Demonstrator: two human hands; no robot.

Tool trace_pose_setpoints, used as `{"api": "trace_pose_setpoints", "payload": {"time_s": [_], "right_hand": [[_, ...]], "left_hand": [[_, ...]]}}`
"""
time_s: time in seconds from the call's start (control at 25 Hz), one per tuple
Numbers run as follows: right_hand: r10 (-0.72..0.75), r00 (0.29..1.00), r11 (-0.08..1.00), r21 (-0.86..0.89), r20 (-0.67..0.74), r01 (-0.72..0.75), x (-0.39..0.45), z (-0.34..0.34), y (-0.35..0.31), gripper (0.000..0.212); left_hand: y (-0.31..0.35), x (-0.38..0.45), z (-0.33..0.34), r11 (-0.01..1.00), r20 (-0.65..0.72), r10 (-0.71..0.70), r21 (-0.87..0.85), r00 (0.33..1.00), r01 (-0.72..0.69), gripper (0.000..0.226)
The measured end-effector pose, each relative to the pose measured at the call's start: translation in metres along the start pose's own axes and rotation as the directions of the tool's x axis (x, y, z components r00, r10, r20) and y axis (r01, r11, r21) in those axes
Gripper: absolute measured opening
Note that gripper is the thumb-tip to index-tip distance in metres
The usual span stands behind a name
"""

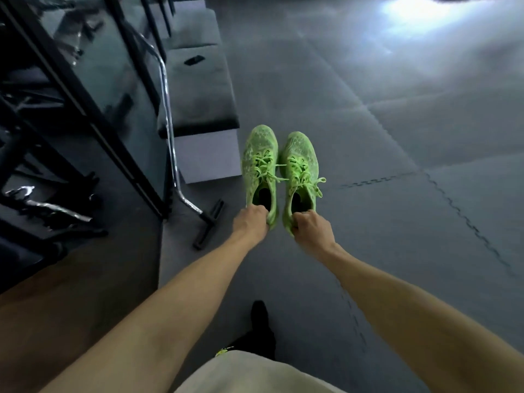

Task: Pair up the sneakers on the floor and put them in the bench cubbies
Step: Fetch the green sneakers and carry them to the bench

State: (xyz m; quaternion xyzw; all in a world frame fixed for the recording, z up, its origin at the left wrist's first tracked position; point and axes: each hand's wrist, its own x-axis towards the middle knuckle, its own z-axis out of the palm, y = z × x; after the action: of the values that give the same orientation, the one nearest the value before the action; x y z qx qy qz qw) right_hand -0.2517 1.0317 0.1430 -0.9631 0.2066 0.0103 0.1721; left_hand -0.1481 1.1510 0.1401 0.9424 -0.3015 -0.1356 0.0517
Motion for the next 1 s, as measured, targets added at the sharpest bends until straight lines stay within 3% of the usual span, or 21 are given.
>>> {"api": "trace_pose_setpoints", "payload": {"time_s": [0.56, 1.0], "right_hand": [[0.2, 0.979, 0.98, 0.002, -0.043, -0.2, 0.301, -0.078, 0.155, 0.012], [0.167, 0.985, 0.986, -0.012, -0.032, -0.167, 0.588, -0.156, 0.326, 0.009]], "left_hand": [[0.114, 0.352, -0.061, 0.983, 0.065, 0.175, 0.051, 0.982, -0.178, 0.02], [0.23, 0.65, -0.106, 0.998, 0.062, 0.063, -0.021, 0.996, -0.062, 0.014]]}}
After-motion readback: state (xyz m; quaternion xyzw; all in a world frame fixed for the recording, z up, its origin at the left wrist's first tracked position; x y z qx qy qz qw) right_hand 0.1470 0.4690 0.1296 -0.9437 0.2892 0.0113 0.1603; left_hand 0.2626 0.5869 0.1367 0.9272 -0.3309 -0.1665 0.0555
